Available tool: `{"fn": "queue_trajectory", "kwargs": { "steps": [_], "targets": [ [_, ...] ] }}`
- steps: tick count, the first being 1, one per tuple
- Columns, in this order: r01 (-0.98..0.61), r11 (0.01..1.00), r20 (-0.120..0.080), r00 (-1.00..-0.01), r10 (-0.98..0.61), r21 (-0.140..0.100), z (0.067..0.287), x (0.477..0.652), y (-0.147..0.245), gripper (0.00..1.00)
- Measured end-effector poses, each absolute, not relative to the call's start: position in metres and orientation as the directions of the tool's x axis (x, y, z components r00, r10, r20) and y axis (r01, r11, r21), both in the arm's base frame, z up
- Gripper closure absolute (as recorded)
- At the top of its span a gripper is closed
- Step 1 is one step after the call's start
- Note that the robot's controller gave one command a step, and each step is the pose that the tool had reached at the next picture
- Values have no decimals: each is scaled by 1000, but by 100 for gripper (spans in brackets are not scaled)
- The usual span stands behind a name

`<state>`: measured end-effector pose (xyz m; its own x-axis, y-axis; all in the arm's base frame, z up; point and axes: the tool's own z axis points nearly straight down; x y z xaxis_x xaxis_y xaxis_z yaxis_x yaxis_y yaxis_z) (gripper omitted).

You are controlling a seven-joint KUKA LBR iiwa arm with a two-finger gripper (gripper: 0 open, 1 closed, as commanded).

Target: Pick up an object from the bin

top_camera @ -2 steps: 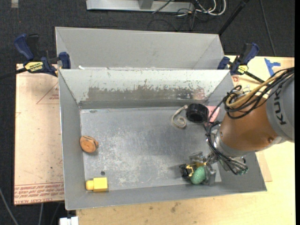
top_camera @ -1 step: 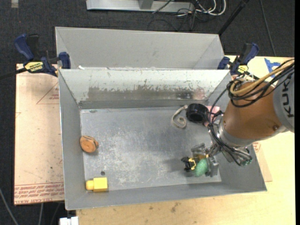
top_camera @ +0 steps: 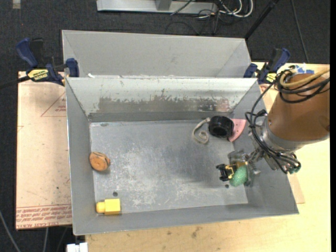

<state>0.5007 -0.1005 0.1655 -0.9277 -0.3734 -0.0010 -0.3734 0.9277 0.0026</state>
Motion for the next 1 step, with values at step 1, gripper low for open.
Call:
{"fn": "queue_trajectory", "kwargs": {
  "steps": [1],
  "targets": [
    [-361, 932, 0, -932, -361, 2, 232, 504, -99, 100]
  ]
}}
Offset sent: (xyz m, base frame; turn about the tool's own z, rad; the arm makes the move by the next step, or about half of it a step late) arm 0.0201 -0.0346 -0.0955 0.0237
